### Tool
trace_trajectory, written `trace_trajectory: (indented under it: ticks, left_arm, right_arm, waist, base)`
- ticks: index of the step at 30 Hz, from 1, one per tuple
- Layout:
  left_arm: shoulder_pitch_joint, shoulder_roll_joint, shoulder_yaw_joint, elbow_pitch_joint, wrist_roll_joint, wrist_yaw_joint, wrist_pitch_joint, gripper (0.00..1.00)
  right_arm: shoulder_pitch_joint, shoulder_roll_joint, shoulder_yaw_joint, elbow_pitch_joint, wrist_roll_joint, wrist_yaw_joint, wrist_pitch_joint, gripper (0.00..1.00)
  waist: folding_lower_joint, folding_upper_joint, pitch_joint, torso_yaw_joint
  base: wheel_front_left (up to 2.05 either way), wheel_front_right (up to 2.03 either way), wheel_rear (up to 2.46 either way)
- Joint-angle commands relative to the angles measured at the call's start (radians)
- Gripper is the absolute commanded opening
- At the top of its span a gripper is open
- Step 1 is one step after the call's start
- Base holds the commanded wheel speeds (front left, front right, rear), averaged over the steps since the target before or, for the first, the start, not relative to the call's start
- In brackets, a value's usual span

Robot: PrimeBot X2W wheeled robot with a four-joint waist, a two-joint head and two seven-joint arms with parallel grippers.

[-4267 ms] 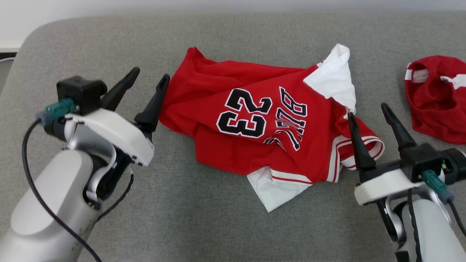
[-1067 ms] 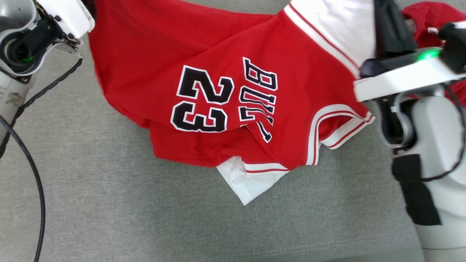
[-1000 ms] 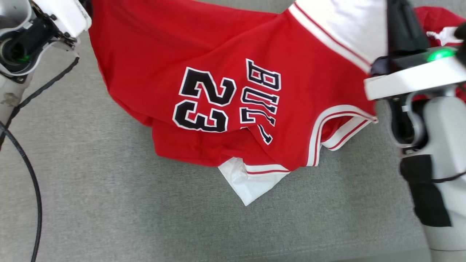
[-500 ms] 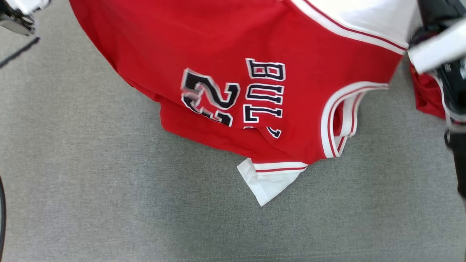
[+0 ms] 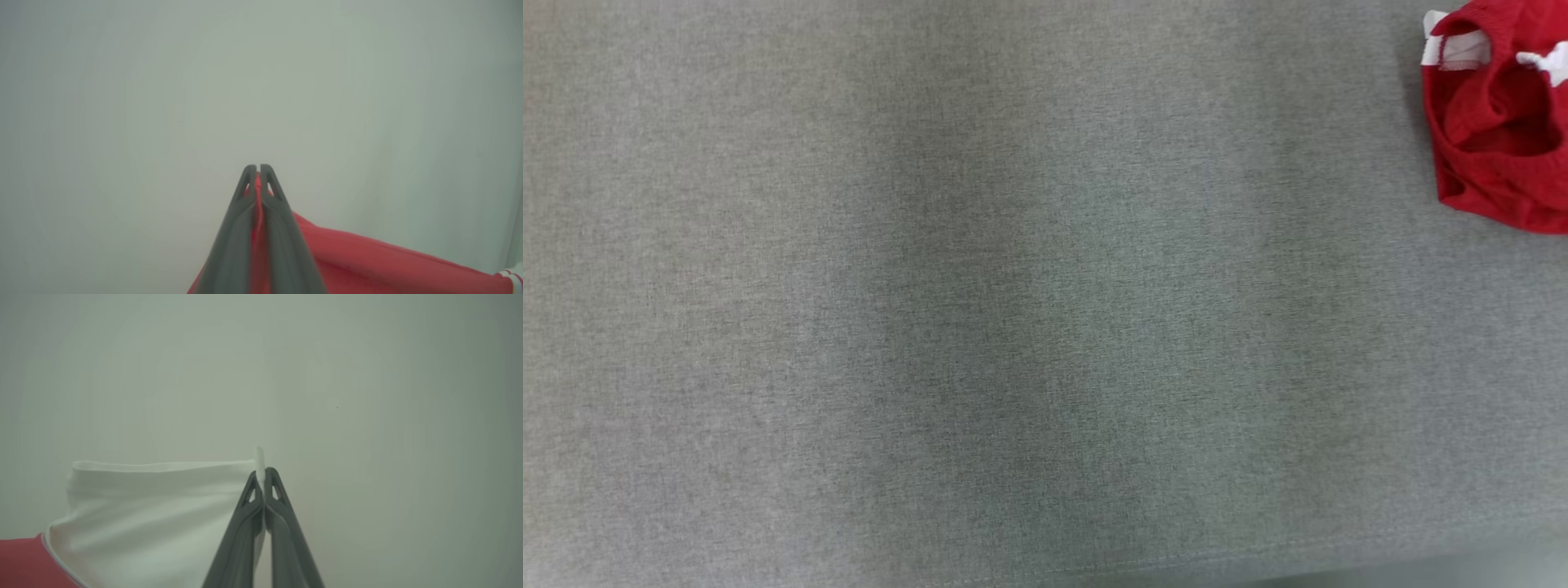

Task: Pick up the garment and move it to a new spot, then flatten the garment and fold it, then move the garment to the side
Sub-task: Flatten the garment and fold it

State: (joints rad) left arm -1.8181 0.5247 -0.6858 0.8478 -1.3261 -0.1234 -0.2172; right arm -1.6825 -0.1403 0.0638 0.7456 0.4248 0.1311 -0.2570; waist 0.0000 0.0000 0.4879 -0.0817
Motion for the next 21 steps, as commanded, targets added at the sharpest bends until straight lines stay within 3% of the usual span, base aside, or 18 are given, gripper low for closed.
trace_trajectory:
  ticks: [1,4,7,9,12,17,21]
  left_arm:
    - [-0.017,0.05,0.011,-0.016,0.005,-0.004,-0.001,0.0]
    - [0.084,0.064,-0.028,-0.143,-0.007,-0.006,-0.007,0.0]
    - [0.317,0.097,-0.044,-0.344,-0.03,-0.007,-0.037,0.0]
    - [0.513,0.12,-0.004,-0.432,0.002,-0.007,-0.043,0.0]
    - [0.819,0.083,0.139,-0.516,0.128,-0.006,-0.044,0.0]
    - [1.206,-0.04,0.372,-0.631,0.351,0.013,-0.044,0.0]
    - [1.397,-0.084,0.419,-0.688,0.494,0.045,-0.044,0.0]
  right_arm:
    - [0.005,0.016,0.027,-0.031,-0.001,0.0,-0.004,0.0]
    - [0.1,0.0,0.171,-0.073,0.092,0.0,-0.004,0.0]
    - [0.303,-0.08,0.31,-0.181,0.225,0.0,0.008,0.0]
    - [0.486,-0.16,0.373,-0.269,0.278,0.0,0.007,0.0]
    - [0.771,-0.235,0.371,-0.368,0.353,0.0,0.001,0.0]
    - [1.105,-0.218,0.293,-0.469,0.445,0.0,-0.004,0.0]
    - [1.257,-0.187,0.268,-0.535,0.432,0.0,-0.004,0.0]
  waist:
    - [0.0,0.0,0.015,0.011]
    - [0.0,0.0,0.018,0.027]
    - [0.0,0.0,0.013,0.064]
    - [0.0,0.0,0.004,0.081]
    - [0.0,0.0,0.004,0.092]
    - [0.0,0.0,-0.006,0.08]
    - [0.0,0.0,-0.036,0.072]
  base:
    - [0.0,0.0,0.0]
    - [0.0,0.0,0.0]
    - [0.0,0.0,0.0]
    - [0.0,0.0,0.0]
    - [0.0,0.0,0.0]
    - [0.0,0.0,0.0]
    - [0.0,0.0,0.0]
